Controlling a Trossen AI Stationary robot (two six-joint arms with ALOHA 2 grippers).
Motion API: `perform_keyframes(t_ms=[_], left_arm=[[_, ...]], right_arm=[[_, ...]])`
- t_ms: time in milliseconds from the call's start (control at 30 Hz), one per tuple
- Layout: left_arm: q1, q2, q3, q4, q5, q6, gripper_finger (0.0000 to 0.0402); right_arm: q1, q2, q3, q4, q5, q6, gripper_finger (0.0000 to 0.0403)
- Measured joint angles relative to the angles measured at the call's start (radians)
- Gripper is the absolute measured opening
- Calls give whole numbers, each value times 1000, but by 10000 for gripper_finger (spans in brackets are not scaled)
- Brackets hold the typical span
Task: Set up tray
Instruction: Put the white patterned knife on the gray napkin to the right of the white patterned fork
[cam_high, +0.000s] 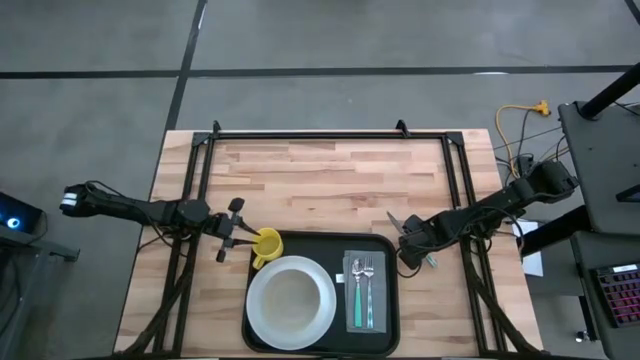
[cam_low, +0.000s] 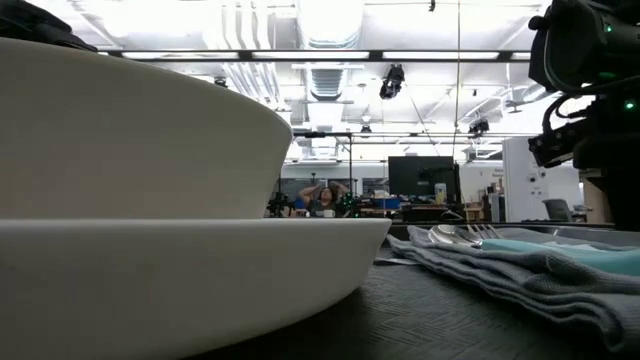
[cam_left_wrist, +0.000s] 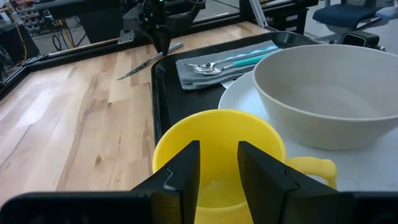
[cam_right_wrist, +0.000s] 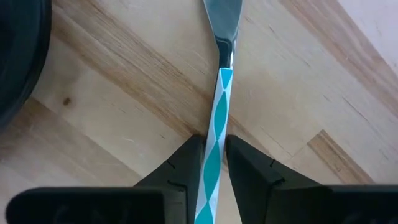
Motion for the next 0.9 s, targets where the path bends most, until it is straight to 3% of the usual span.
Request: perform_keyframes(t_ms=[367, 900], left_arm=[[0, 0, 0, 0, 0, 0, 94], [0, 0, 0, 0, 0, 0, 94]], right_arm=[[-1, 0, 0, 2, -9, 24, 19], [0, -38, 57, 0, -11, 42, 22]])
